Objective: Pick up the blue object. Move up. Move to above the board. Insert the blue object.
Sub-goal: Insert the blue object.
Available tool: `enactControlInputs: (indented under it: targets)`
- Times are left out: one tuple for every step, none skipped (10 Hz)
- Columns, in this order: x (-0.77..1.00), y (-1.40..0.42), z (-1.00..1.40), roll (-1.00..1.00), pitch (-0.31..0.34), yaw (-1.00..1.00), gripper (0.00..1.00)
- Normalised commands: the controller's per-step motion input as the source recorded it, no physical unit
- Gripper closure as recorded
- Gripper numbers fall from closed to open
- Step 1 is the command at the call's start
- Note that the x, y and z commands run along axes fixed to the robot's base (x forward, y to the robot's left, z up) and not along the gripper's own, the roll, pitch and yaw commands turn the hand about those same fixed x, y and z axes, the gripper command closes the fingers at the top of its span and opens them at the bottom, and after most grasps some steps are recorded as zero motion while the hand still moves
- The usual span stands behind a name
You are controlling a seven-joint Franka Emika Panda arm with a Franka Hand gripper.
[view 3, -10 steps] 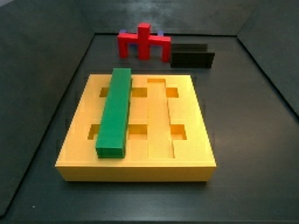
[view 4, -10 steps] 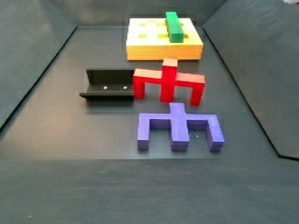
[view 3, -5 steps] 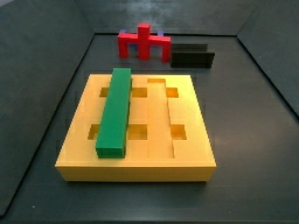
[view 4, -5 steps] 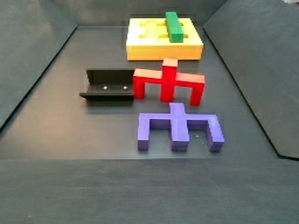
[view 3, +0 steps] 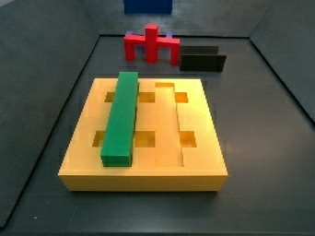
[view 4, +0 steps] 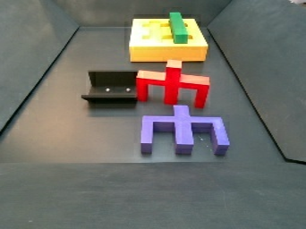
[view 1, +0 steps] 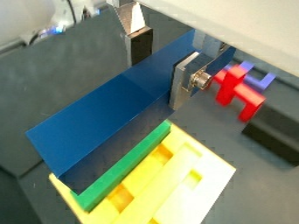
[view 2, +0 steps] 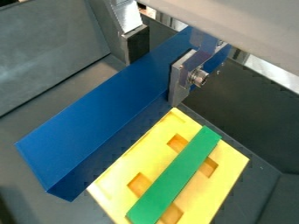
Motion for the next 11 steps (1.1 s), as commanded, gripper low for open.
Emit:
enactControlInputs:
  targets:
    - [0.19, -0.42, -0.91, 0.11, -0.121, 0.15, 1.0]
    - [0.24, -0.38, -0.86, 0.17, -0.101, 0.11, 1.0]
    - [0.29, -0.28, -0.83, 0.15, -0.103, 0.1, 1.0]
    - [0.33, -0.18, -0.71, 0.14, -0.091, 0.07, 1.0]
    - [0.42, -0.11, -0.63, 0.15, -0.053, 0.05, 1.0]
    - [0.34, -0.02, -0.74, 0.2, -0.043, 0.02, 1.0]
    - [0.21, 0.0, -0.73, 0.22, -0.023, 0.13, 1.0]
    - [0.27, 0.0, -0.67, 0.17, -0.021, 0.1, 1.0]
    - [0.16, 0.0, -0.65, 0.16, -0.01, 0.03, 1.0]
    - [0.15, 0.0, -0.61, 0.21, 0.0, 0.01, 1.0]
    - [0.09, 0.0, -0.58, 0.24, 0.0, 0.0, 1.0]
